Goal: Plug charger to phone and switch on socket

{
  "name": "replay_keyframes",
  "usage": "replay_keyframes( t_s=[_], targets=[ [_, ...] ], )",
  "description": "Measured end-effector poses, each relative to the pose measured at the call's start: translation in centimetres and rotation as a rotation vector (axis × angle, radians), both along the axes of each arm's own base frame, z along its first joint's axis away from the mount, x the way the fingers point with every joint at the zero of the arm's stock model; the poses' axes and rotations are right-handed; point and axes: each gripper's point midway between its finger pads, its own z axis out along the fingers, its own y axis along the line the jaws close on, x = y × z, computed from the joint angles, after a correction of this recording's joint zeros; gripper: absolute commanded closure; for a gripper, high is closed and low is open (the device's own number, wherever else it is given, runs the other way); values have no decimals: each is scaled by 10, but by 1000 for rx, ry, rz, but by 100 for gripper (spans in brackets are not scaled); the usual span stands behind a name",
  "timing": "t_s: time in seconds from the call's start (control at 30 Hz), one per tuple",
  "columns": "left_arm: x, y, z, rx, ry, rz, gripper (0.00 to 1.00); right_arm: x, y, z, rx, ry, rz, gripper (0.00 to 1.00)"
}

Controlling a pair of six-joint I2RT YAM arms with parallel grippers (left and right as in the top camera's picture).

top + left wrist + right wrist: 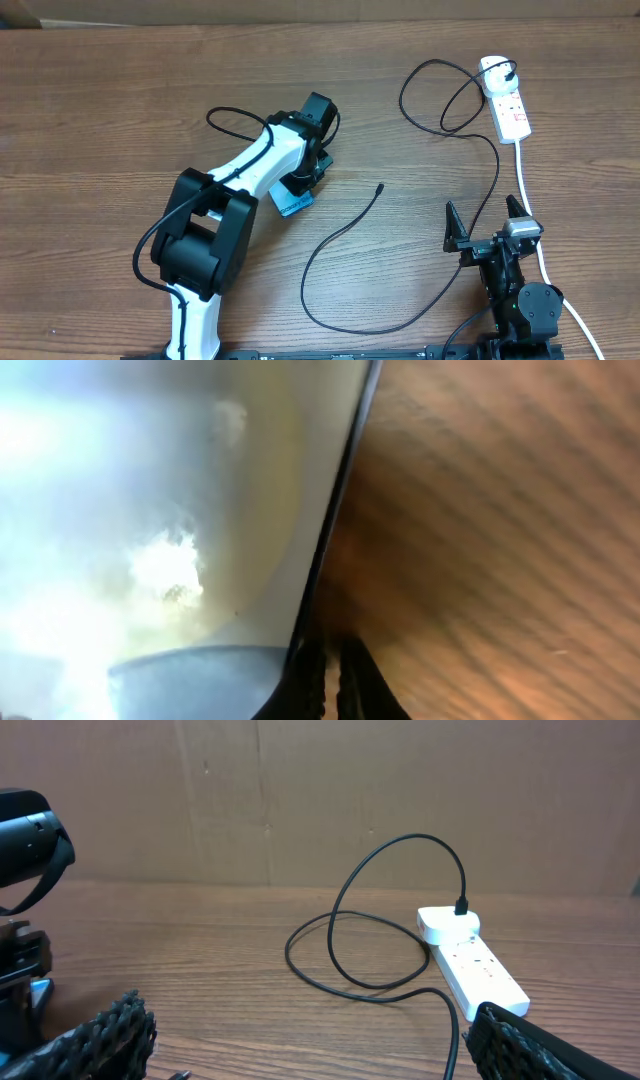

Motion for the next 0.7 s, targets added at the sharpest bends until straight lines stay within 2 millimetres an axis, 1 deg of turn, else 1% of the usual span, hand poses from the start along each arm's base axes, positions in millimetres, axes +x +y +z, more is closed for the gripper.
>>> replay_keyframes(
  t_s=[0.13, 0.27, 0.4, 0.53, 0.63, 0.67, 0.7],
  targets=[
    [-16, 17, 2, 58, 77, 9, 96, 0, 0, 0, 0, 0, 0, 0],
    [-27, 38, 11, 150, 140, 10, 96, 0, 0, 0, 1, 0, 0, 0],
    [-26, 54, 29, 244, 148, 3, 96, 0, 0, 0, 1, -1, 0, 0],
    [-20, 61, 53, 297, 138, -1, 96, 0, 0, 0, 0, -1, 0, 0],
    [-12, 61, 69, 303, 114, -20, 90, 0, 0, 0, 0, 0, 0, 0],
    [-9, 60, 71, 299, 106, -39, 75, 0, 0, 0, 0, 0, 0, 0],
    [-6, 60, 73, 295, 102, -68, 41, 0, 0, 0, 0, 0, 0, 0]
  ],
)
